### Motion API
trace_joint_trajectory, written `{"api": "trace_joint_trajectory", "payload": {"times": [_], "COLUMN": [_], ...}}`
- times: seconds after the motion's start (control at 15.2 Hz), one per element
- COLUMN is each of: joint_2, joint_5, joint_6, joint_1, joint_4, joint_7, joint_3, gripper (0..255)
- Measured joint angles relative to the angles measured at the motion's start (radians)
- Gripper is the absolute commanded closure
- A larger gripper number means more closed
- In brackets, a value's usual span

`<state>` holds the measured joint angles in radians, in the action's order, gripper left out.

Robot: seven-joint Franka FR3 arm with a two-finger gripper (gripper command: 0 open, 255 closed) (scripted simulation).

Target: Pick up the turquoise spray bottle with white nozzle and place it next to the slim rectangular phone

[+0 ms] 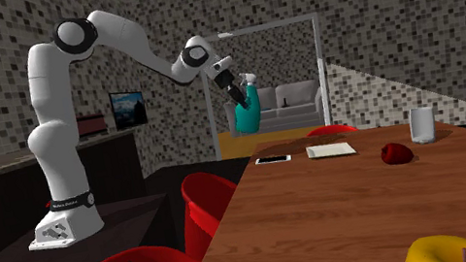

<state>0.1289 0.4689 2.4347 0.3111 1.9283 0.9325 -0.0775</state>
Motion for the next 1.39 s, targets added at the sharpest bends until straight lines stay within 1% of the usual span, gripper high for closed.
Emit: {"api": "trace_joint_trajectory", "payload": {"times": [0.73, 1.39], "joint_2": [0.06, 0.135], "joint_5": [0.076, 0.164], "joint_6": [0.116, 0.215], "joint_1": [0.004, 0.017], "joint_4": [0.067, 0.1], "joint_7": [0.085, 0.178], "joint_3": [0.018, 0.047], "gripper": [255, 255]}}
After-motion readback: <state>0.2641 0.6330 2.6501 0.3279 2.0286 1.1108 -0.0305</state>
